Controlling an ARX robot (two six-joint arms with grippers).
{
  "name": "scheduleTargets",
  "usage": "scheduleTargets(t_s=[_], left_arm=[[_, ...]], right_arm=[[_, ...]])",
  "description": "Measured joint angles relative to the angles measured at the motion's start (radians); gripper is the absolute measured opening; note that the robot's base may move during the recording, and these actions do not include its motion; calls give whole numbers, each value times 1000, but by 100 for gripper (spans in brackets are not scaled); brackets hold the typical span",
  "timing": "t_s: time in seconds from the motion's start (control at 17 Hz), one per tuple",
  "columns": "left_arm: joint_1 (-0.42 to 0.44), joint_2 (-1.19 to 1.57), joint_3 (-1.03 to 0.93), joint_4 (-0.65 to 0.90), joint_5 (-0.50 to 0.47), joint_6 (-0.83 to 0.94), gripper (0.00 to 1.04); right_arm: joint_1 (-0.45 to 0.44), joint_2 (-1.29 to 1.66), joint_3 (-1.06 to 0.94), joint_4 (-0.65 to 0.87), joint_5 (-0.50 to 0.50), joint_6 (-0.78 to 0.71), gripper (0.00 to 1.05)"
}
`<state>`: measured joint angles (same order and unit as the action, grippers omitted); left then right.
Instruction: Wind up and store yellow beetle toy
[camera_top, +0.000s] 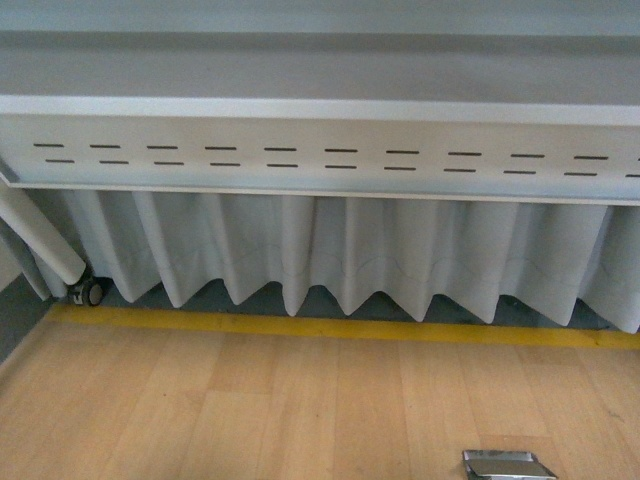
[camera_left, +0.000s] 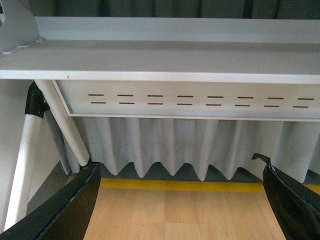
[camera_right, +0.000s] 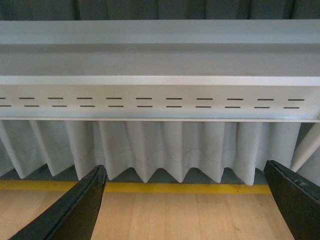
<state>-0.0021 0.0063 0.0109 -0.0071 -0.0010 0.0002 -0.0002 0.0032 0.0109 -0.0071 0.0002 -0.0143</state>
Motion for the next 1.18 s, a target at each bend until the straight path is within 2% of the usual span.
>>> scheduleTargets(t_s=[1.18], left_arm=[[0, 0, 0, 3, 2, 0, 98]], right_arm=[[0, 0, 0, 3, 0, 4, 98]])
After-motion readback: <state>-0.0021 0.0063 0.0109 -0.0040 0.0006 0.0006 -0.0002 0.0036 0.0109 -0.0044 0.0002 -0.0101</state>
